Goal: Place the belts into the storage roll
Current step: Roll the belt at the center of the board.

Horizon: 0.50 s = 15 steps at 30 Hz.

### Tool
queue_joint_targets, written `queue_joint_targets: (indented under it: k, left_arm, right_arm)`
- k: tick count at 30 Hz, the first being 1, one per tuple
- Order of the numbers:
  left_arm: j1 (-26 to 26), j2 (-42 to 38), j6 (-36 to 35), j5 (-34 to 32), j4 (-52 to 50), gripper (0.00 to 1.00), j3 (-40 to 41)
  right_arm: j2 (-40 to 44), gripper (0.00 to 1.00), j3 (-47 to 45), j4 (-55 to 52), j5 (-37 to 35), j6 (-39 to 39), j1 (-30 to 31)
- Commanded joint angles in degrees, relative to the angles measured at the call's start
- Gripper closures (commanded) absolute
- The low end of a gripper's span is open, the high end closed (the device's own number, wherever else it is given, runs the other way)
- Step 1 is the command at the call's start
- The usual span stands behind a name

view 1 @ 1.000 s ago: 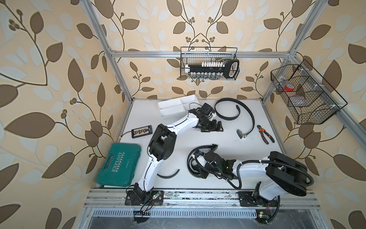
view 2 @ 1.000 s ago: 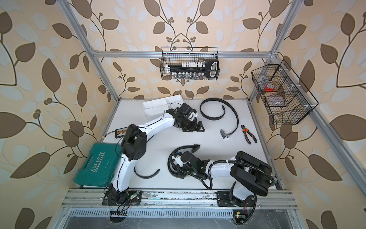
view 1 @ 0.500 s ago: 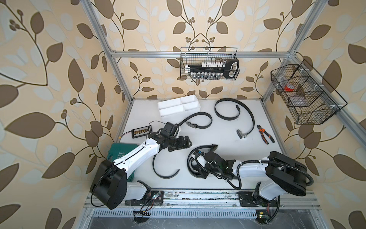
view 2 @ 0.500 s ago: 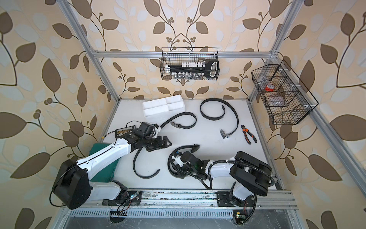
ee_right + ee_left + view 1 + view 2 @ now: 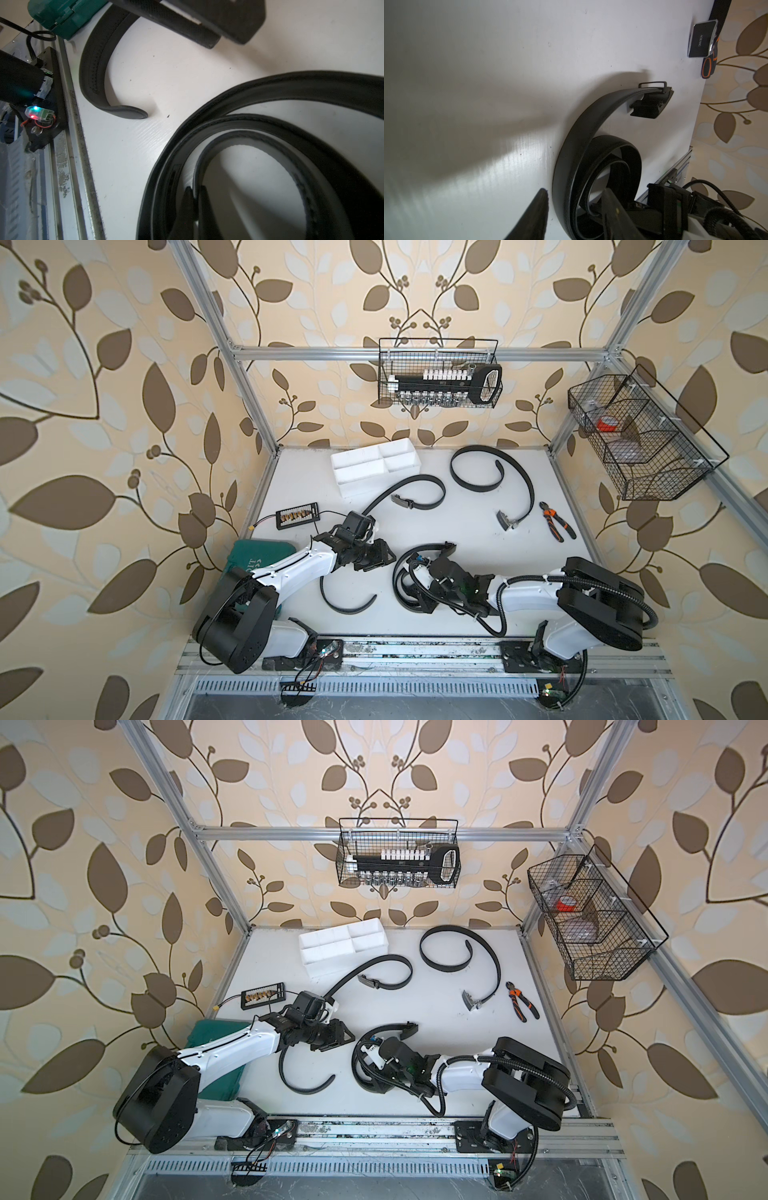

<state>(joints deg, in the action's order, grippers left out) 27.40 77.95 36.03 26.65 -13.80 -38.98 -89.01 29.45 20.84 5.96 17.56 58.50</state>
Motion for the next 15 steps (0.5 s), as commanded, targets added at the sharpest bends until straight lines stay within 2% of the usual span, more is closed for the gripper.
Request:
queue_joint_targets:
  k: [1, 15]
  left_arm:
    - [0.2, 1.5, -0.9, 1.9, 2.2, 0.61, 0.5]
    - [2.6, 6.9, -3.8, 1.6, 0.5, 0.67, -0.7]
  right_arm:
    - [-1.1, 1.0, -1.4, -3.8, -1.9, 0.3, -0.4]
    - [-1.3, 1.0, -1.6, -3.9, -0.5, 0.2, -2.2]
